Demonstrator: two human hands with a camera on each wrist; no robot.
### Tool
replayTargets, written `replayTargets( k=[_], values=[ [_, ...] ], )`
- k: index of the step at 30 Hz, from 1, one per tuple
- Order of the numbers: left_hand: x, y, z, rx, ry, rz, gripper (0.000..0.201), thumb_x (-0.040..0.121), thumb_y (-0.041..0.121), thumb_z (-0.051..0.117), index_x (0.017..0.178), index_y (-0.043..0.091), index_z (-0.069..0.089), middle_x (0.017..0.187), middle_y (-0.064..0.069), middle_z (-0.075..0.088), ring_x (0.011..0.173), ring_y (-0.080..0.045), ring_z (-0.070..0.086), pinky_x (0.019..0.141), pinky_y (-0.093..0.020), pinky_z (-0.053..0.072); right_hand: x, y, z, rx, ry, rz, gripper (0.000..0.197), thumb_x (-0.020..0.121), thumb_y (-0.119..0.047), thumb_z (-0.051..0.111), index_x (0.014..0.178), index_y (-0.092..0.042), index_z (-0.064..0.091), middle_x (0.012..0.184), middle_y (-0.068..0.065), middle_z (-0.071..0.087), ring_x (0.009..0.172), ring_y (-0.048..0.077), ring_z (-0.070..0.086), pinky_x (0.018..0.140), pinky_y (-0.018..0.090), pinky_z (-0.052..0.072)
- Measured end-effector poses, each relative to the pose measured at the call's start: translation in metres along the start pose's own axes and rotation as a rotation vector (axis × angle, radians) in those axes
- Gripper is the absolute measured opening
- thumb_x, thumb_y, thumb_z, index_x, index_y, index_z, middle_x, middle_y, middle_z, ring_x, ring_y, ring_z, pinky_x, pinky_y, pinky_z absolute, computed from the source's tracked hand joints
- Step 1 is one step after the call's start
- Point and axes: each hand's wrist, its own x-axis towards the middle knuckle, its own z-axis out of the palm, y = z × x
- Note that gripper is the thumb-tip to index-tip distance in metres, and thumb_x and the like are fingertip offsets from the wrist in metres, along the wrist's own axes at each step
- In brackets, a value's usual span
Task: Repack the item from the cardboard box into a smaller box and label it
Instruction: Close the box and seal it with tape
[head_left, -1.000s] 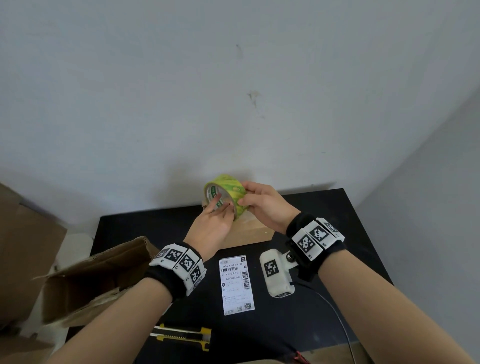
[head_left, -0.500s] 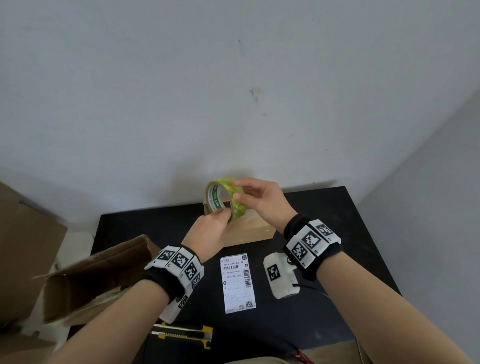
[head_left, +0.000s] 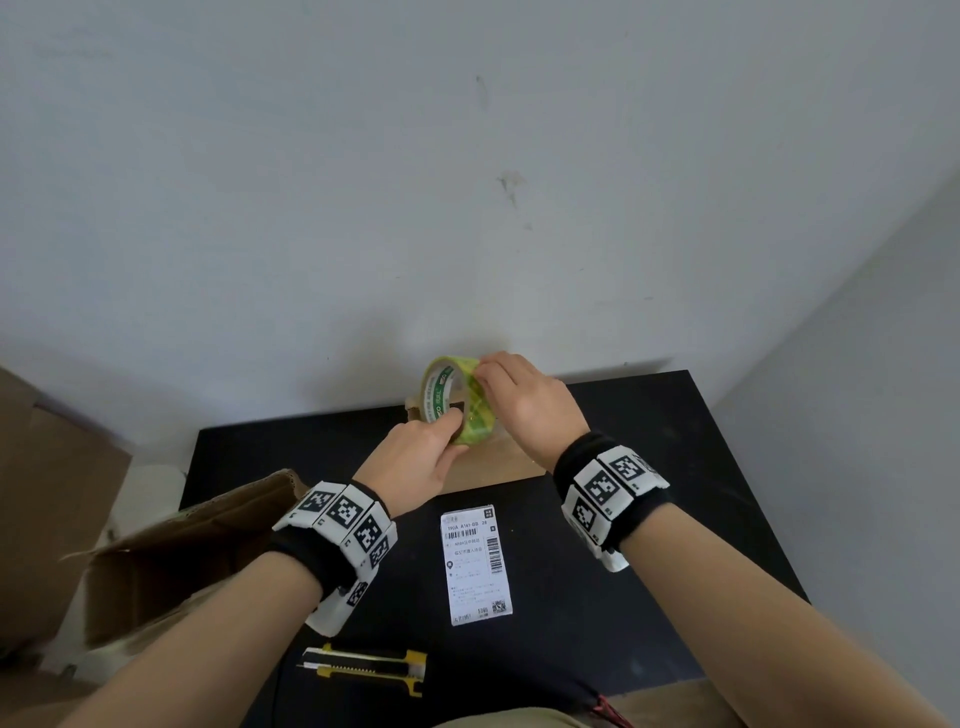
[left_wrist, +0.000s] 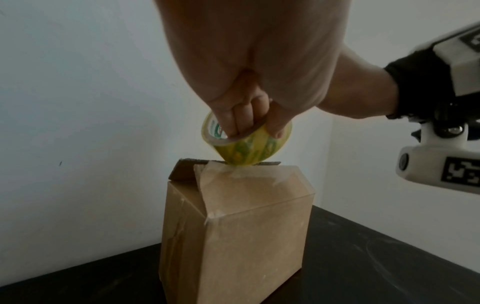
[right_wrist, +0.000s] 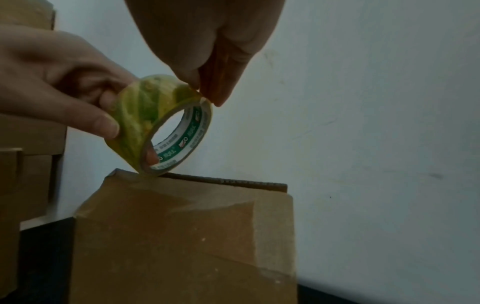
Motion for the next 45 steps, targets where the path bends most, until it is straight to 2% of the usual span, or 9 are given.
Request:
replayTargets(
  k=[5, 7, 12, 19, 27, 30, 34, 39, 45],
  values=[
    [0.002, -0.004, -0.002, -0.019, -0.05, 0.005, 0.019, 0.094, 0.028, 0.051, 0.104, 0.012, 0.052, 0.095, -0.008, 0.068, 0.079, -0.024, 0.066, 0.07, -0.04, 0.055, 0.004, 0.003, 0.003, 0.059, -0.056, 0.059, 0.005, 0.083, -0.004, 0.061, 0.083, 0.0, 0.059, 0.081, 0.011, 0.061, 0.066, 0.024, 0.059, 0.045, 0.03, 0.047],
    [0.004, -0.007, -0.004, -0.028, -0.063, 0.006, 0.019, 0.094, 0.027, 0.051, 0.105, 0.012, 0.052, 0.101, -0.009, 0.067, 0.083, -0.025, 0.066, 0.073, -0.04, 0.055, 0.005, 0.004, 0.0, 0.152, -0.107, 0.151, 0.016, 0.092, -0.01, 0.048, 0.088, 0.002, 0.058, 0.087, 0.013, 0.059, 0.072, 0.025, 0.058, 0.056, 0.034, 0.048],
    [0.006, -0.011, -0.007, -0.051, -0.088, 0.015, 0.019, 0.094, 0.025, 0.051, 0.109, 0.013, 0.052, 0.102, -0.004, 0.067, 0.083, -0.018, 0.064, 0.073, -0.033, 0.053, 0.007, 0.011, -0.007, 0.33, -0.186, 0.323, 0.011, 0.092, -0.006, 0.051, 0.096, 0.0, 0.059, 0.1, 0.012, 0.058, 0.085, 0.024, 0.058, 0.076, 0.034, 0.048],
    [0.01, -0.01, -0.01, -0.097, -0.104, -0.008, 0.021, 0.095, 0.023, 0.051, 0.111, 0.011, 0.053, 0.086, 0.002, 0.06, 0.059, -0.004, 0.05, 0.056, -0.012, 0.036, 0.006, 0.018, -0.016, 0.392, -0.344, 0.47, 0.015, 0.097, -0.01, 0.041, 0.102, -0.003, 0.054, 0.101, 0.011, 0.061, 0.084, 0.021, 0.054, 0.074, 0.03, 0.043],
    [0.018, -0.007, -0.013, -0.138, -0.078, -0.005, 0.02, 0.095, 0.022, 0.05, 0.114, 0.015, 0.052, 0.104, -0.001, 0.062, 0.081, -0.012, 0.058, 0.072, -0.027, 0.049, 0.006, 0.025, -0.019, 0.584, -0.172, 0.661, 0.003, 0.088, -0.009, 0.06, 0.09, -0.01, 0.062, 0.088, 0.001, 0.065, 0.083, 0.018, 0.065, 0.072, 0.019, 0.051],
    [0.019, -0.006, -0.017, -0.143, -0.03, 0.005, 0.023, 0.093, 0.024, 0.054, 0.114, 0.016, 0.054, 0.102, -0.001, 0.061, 0.087, -0.015, 0.057, 0.078, -0.035, 0.05, 0.007, 0.027, -0.02, 0.687, -0.151, 0.721, 0.01, 0.082, -0.007, 0.068, 0.082, -0.014, 0.062, 0.083, 0.002, 0.065, 0.084, 0.021, 0.066, 0.077, 0.027, 0.054],
    [0.023, 0.001, -0.027, -0.072, 0.021, 0.006, 0.041, 0.081, 0.036, 0.069, 0.115, 0.018, 0.054, 0.091, 0.002, 0.059, 0.082, -0.017, 0.053, 0.07, -0.029, 0.041, 0.006, 0.032, -0.021, 0.742, -0.124, 0.762, 0.018, 0.079, -0.007, 0.072, 0.074, -0.021, 0.061, 0.077, -0.002, 0.064, 0.079, 0.017, 0.064, 0.077, 0.024, 0.052],
    [0.028, 0.004, -0.041, 0.059, 0.012, -0.002, 0.045, 0.083, 0.016, 0.063, 0.126, 0.015, 0.051, 0.101, -0.006, 0.06, 0.09, -0.026, 0.055, 0.071, -0.029, 0.038, 0.004, 0.039, -0.026, 0.778, -0.16, 0.758, 0.018, 0.08, -0.005, 0.071, 0.075, -0.019, 0.06, 0.075, 0.001, 0.064, 0.071, 0.011, 0.06, 0.071, 0.02, 0.049],
    [0.033, 0.005, -0.047, 0.217, 0.011, -0.05, 0.022, 0.08, 0.009, 0.061, 0.099, 0.01, 0.051, 0.087, -0.009, 0.058, 0.083, -0.03, 0.054, 0.064, -0.033, 0.036, -0.009, 0.053, -0.03, 0.82, -0.179, 0.844, 0.019, 0.081, -0.007, 0.07, 0.096, -0.015, 0.062, 0.076, 0.006, 0.068, 0.077, 0.019, 0.065, 0.085, 0.034, 0.052]
  ],
)
